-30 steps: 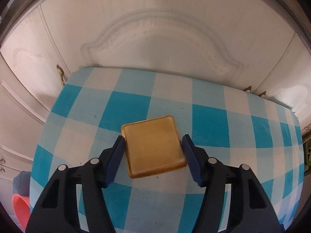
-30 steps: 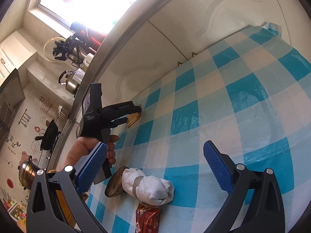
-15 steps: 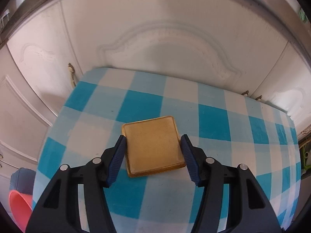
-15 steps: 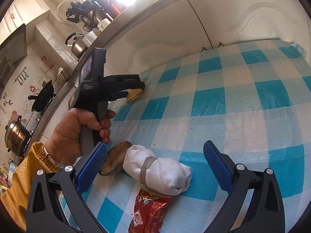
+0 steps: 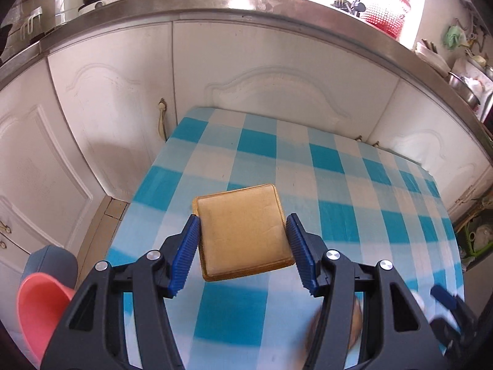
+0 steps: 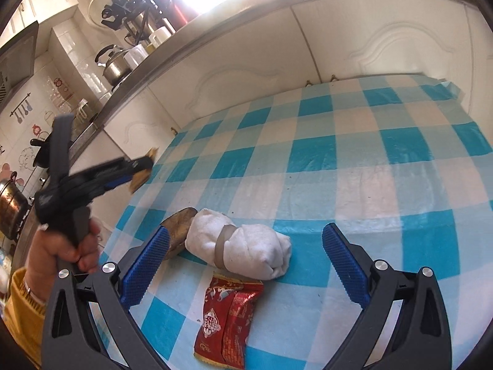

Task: Collect trash
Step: 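Lift the bread slice with the left gripper while the right gripper grasps the red packet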

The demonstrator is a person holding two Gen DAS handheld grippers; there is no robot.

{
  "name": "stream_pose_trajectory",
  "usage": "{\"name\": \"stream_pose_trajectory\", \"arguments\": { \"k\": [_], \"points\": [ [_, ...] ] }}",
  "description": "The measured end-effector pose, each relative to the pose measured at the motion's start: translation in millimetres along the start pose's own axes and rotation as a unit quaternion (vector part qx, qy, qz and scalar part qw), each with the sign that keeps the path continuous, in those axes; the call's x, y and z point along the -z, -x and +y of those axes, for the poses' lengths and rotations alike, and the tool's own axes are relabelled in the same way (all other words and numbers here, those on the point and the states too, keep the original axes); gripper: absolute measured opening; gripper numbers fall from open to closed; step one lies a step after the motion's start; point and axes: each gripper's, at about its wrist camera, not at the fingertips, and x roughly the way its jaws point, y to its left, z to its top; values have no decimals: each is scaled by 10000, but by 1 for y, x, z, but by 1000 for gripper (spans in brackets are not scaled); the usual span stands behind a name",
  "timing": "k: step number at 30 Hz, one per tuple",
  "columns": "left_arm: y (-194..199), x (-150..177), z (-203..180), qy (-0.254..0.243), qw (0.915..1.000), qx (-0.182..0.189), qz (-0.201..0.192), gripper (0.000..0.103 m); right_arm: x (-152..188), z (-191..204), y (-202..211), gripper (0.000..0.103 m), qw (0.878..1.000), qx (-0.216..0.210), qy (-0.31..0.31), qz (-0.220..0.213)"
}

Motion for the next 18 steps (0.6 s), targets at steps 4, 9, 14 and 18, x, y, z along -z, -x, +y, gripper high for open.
{"name": "stream_pose_trajectory", "arguments": {
  "k": [4, 9, 14, 18],
  "points": [
    [31, 28, 14, -12, 9999, 88, -133, 58, 9, 6, 11, 98, 9997, 171, 39, -148],
    [62, 63, 30, 30, 9996, 171, -202, 58, 29, 20, 20, 97, 9994, 297, 141, -109],
    [81, 87, 44, -14, 9996, 141, -230, 59, 48, 38, 16, 76, 9966, 663, 459, 166],
    [94, 103, 51, -94, 9995, 162, -250, 59, 56, 42, 10, 70, 9938, 892, 525, 412]
  ]
}}
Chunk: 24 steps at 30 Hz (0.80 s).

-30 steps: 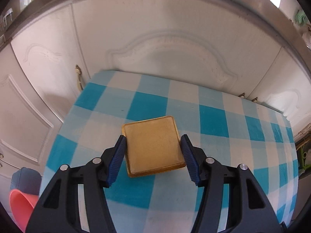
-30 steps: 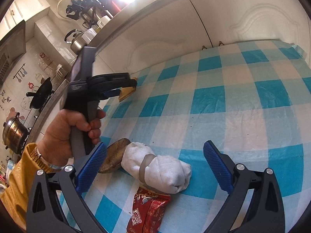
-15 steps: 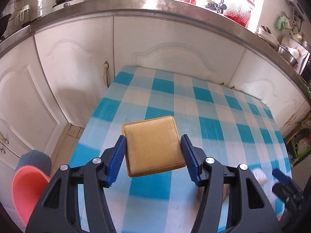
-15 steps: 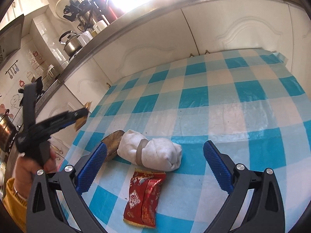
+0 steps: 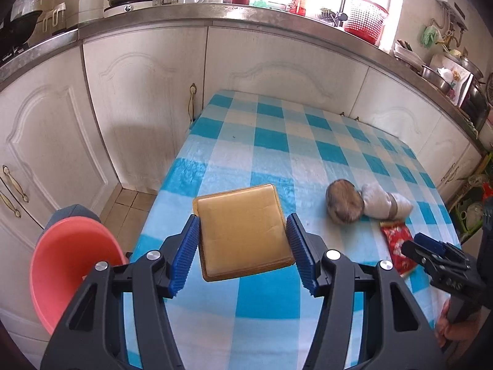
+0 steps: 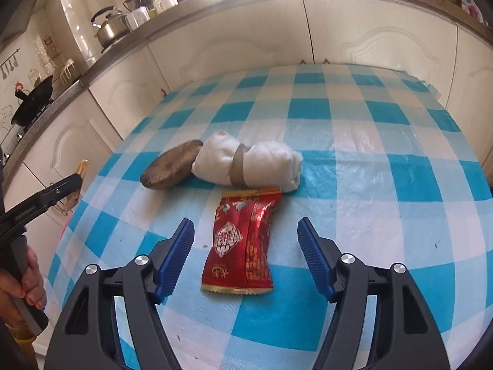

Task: Collect trash
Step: 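Lift the bread slice with the left gripper while the right gripper grasps the red packet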

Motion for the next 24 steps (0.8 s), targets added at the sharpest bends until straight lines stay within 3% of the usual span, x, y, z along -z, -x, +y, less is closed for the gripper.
{"name": "stream_pose_trajectory", "arguments": {
  "k": [5, 7, 13, 24],
  "points": [
    [7, 13, 7, -26, 9999, 77, 65, 59, 5, 11, -8, 70, 9992, 237, 276, 194],
    [8, 17, 10, 10, 9999, 117, 87, 59, 6, 18, -10, 60, 9980, 392, 437, 235],
    [8, 27, 23, 95, 9997, 189, 141, 59, 10, 31, -16, 52, 9921, 833, 887, 318],
    [8, 43, 47, 372, 9986, 300, 238, 59, 10, 34, -16, 44, 9906, 726, 1109, 330]
  ]
}}
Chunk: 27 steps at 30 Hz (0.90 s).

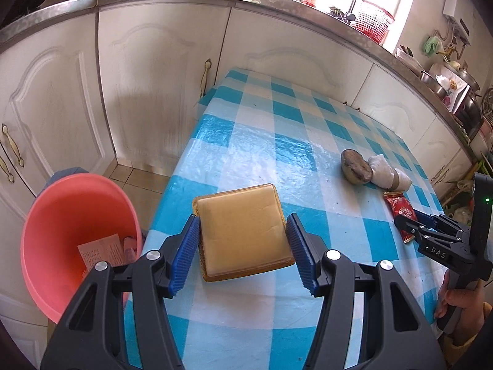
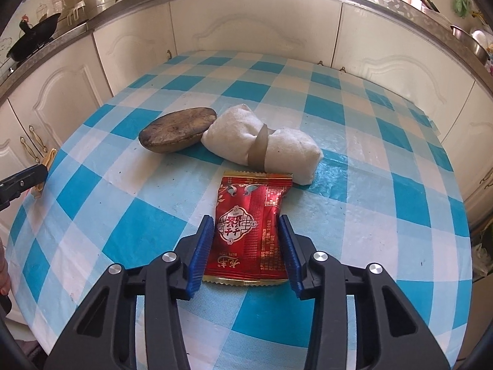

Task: Collect trash
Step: 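Lift the bread slice with the left gripper while the right gripper grasps the red packet, then carry bread slice and red packet over the red bucket and open both grippers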

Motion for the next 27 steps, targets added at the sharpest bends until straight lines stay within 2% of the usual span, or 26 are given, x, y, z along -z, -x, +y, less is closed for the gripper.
{"name": "stream_pose_trajectory", "arguments": {
  "k": [5, 7, 10, 19, 27],
  "points": [
    [3, 3, 8, 72, 10000, 1, -21, 59, -1, -2, 3, 39, 9999, -36, -75, -58],
    [5, 3, 11, 107, 9999, 12, -50, 59, -1, -4, 5, 33, 9999, -39, -117, -97],
    [7, 3, 14, 140, 9999, 40, -79, 59, -3, -7, 10, 29, 9997, -89, -198, -132],
    [9, 5, 21, 219, 9996, 128, -98, 59, 0, -2, 20, 26, 9996, 20, -143, -223],
    [15, 5, 28, 292, 9993, 123, -174, 59, -9, 5, 36, 26, 9989, -135, -180, -417]
  ]
}}
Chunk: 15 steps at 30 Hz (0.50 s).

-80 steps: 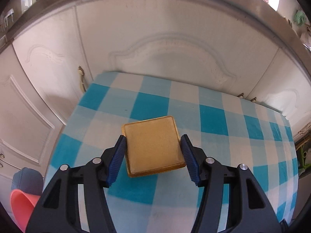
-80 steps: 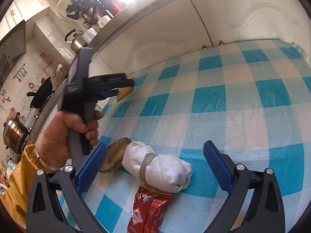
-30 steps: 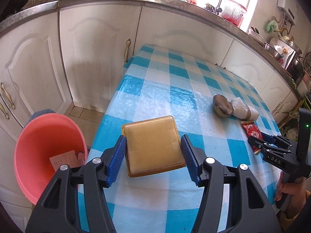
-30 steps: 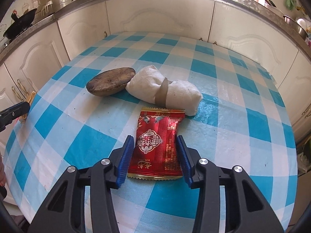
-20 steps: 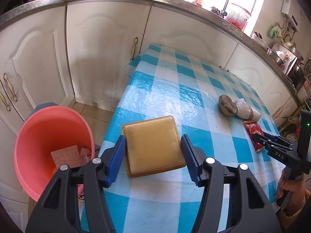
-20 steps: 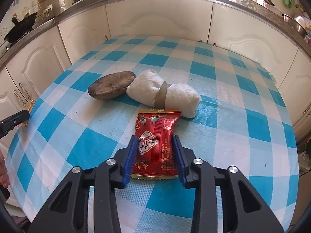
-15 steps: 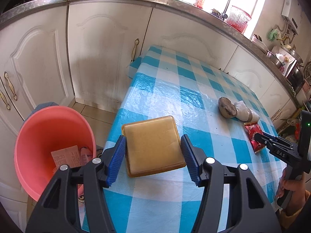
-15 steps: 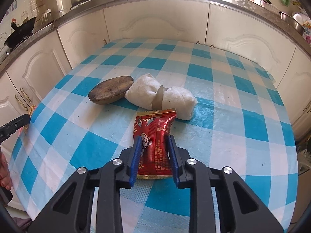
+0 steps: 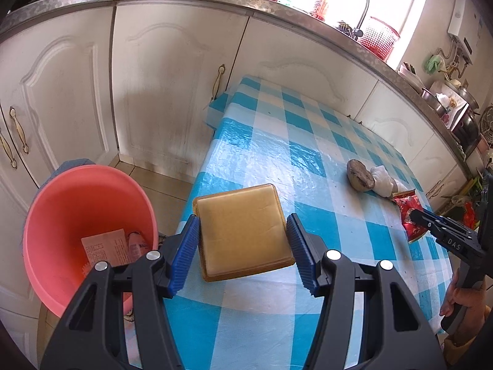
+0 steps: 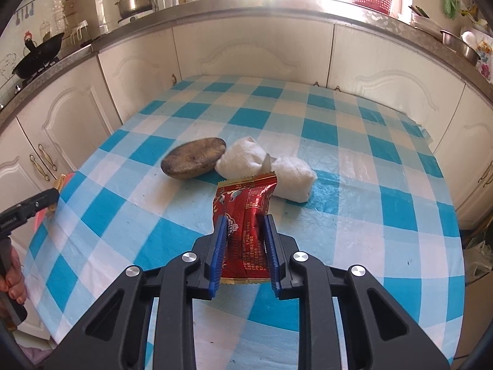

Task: Collect trash
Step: 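Carry bread slice and red packet over the red bucket and open both grippers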

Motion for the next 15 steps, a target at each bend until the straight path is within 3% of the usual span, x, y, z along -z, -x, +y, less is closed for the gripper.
{"name": "stream_pose_trajectory", "arguments": {
  "k": [6, 15],
  "points": [
    [11, -2, 12, 114, 9998, -111, -118, 59, -17, 19, 11, 26, 9993, -339, 24, -131],
    [36, -5, 53, 423, 9970, -563, -328, 59, -46, 81, 13, 26, 9903, -1341, 346, -139]
  ]
}}
